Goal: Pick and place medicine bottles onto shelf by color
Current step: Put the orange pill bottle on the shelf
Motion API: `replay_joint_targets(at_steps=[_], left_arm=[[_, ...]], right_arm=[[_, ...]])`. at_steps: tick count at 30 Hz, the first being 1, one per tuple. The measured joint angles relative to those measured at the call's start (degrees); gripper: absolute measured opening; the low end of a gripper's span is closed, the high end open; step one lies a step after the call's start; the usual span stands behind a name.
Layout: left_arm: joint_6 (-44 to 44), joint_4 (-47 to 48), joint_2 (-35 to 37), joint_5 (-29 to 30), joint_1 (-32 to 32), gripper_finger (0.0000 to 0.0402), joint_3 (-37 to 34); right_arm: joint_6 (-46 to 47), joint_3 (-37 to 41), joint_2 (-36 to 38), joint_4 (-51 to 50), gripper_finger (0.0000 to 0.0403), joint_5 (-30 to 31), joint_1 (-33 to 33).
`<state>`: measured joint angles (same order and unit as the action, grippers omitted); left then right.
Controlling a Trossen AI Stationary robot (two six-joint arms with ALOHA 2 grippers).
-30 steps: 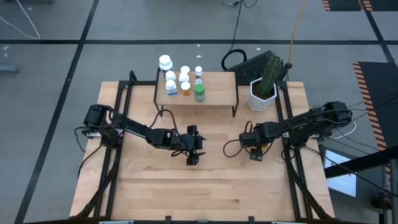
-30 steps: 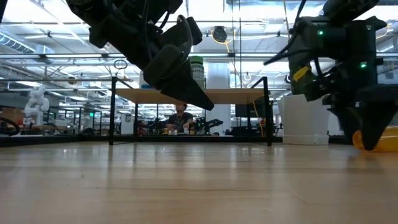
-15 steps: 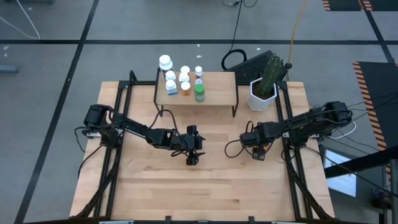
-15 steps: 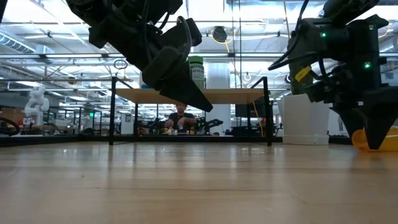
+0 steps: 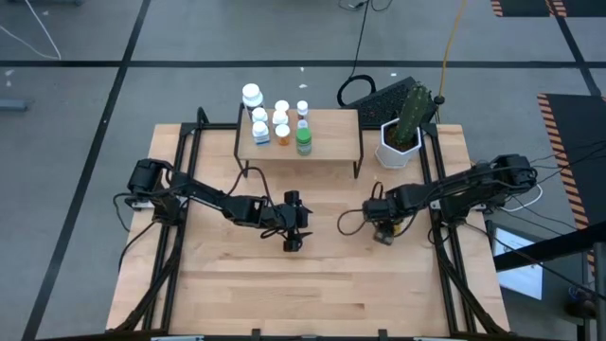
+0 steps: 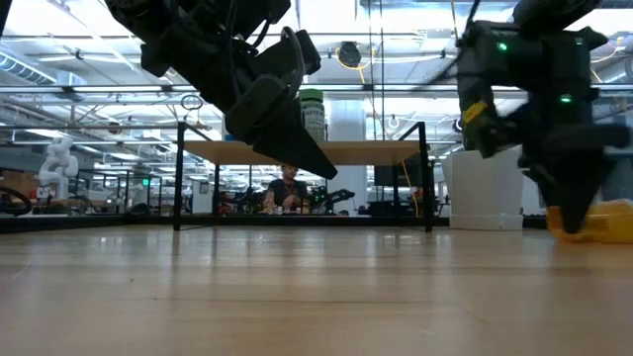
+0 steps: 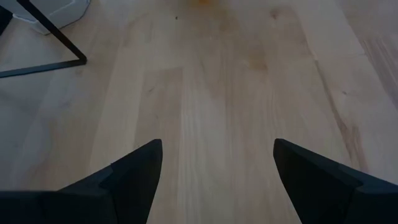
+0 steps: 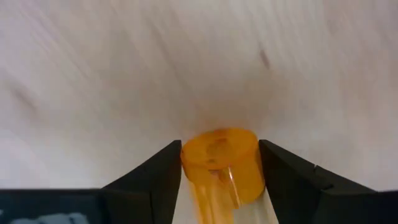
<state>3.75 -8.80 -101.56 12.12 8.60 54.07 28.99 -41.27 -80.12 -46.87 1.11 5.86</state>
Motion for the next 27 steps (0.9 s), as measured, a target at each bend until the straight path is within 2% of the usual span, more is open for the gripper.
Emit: replay_joint_targets(at_steps=[4, 7, 10, 13, 18, 20, 22, 24, 27], left_arm=[[-0.08, 0.26, 0.0, 0.0, 0.0, 0.0308, 0.0], [-0.22, 0.65, 0.0, 0.0, 0.18, 0.0308, 0.01], [-0.15, 1.05, 0.0, 0.56, 0.72, 0.0308, 0.01], [-2.33, 1.87, -0.02, 9.3, 2.63, 0.0308, 0.01], [1.72, 5.2, 0.7, 36.36, 10.21, 0.0307, 0.03], [4.15, 4.99, 0.74, 44.23, 13.78, 0.0307, 0.03], [5.9, 4.42, 0.74, 47.78, 16.52, 0.0307, 0.03], [11.38, 4.66, 0.76, 50.18, 18.05, 0.0307, 0.06], [16.93, 4.95, 0.76, 46.69, 19.02, 0.0307, 0.03]], right_arm=[[10.54, 0.03, -0.2, 13.06, 0.0198, -1.51, -1.41], [18.63, 0.03, -0.15, 27.09, 0.0194, -1.34, -2.26], [22.1, 0.03, -0.63, 41.65, 0.0192, -1.32, -2.52], [23.75, 0.03, -1.82, 53.11, 0.0193, 0.37, -2.48], [28.93, 0.05, -6.24, 68.64, 0.0198, 7.5, -1.22], [32.61, 0.04, -8.53, 74.99, 0.0198, 9.41, -0.77], [36.59, 0.04, -11.14, 81.42, 0.0197, 9.45, -0.81], [39.36, 0.05, -13.66, 88.51, 0.0197, 9.34, -0.86], [38.87, 0.08, -16.79, 96.63, 0.0197, 9.26, -0.93]])
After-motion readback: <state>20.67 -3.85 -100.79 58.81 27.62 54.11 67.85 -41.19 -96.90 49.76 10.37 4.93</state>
